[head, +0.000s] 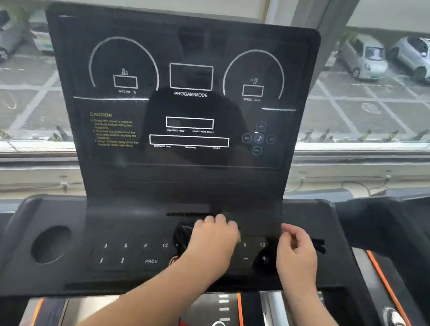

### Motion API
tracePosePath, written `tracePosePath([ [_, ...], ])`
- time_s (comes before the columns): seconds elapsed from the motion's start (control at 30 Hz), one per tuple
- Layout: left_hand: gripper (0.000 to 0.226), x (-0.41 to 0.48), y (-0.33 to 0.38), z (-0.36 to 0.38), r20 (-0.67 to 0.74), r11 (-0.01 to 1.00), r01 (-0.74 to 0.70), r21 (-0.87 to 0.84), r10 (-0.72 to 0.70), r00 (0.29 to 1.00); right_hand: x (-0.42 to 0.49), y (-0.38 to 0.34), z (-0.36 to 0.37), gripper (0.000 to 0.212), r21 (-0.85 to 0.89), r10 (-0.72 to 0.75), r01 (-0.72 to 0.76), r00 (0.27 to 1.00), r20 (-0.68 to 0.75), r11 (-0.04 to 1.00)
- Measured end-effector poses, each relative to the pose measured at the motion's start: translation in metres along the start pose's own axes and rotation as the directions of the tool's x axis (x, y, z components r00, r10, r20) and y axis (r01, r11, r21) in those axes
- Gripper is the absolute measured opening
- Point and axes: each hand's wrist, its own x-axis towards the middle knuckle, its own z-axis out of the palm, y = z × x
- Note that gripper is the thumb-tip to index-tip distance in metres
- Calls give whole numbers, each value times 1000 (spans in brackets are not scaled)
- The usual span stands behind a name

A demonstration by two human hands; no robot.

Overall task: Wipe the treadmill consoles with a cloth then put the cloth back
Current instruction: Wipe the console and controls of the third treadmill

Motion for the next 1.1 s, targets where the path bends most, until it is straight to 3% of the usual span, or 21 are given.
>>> tracePosePath([
  [0.1,53,21,54,14,-89,981,-176,-76,169,982,15,5,-23,24,-2,29,-29,1000,-12,1000],
  [0.17,54,37,68,16,-280,940,-336,-61,306,910,26,8,-39,24,9,58,-58,998,-1,998],
  [0.27,55,69,65,-1,-514,953,-293,-81,212,831,43,14,-54,24,53,102,-102,995,5,993],
  [0.33,54,76,63,-11,-442,968,-228,-100,162,882,52,15,-56,24,74,129,-128,992,-6,989],
  [0.4,62,69,72,-5,-253,971,-226,-81,200,947,58,10,-53,25,96,154,-154,988,7,983],
  [0.5,64,46,90,8,-57,962,-246,-123,240,969,67,-4,-43,25,114,153,-161,985,74,980],
  [0.57,53,41,86,5,-20,937,-250,-245,253,967,73,-12,-38,24,101,136,-144,988,78,984],
  [0.63,40,41,72,-9,14,843,-202,-498,241,971,79,-21,-36,24,100,124,-130,990,63,986],
  [0.67,37,42,63,-19,-13,787,-179,-590,213,977,84,-27,-34,24,111,119,-126,991,60,986],
  [0.73,40,50,48,-52,-208,743,-230,-628,124,970,96,-45,-32,21,146,99,-107,993,60,984],
  [0.77,43,58,41,-71,-347,746,-295,-597,91,933,101,-57,-29,20,170,80,-90,995,65,981],
  [0.83,48,78,31,-113,-605,804,-393,-446,53,794,107,-82,-24,20,217,20,-35,997,72,976],
  [0.9,51,99,24,-152,-778,905,-372,-203,82,623,109,-107,-19,20,214,-79,67,996,48,975],
  [0.93,52,110,20,-162,-811,941,-324,-94,117,573,111,-120,-17,19,197,-132,124,991,28,973],
  [0.97,54,122,14,-166,-812,963,-270,-7,152,563,111,-132,-15,19,183,-173,170,985,5,968],
  [1.1,60,140,-10,-148,-745,977,-160,142,212,633,105,-168,-5,19,157,-270,269,963,-18,950],
])
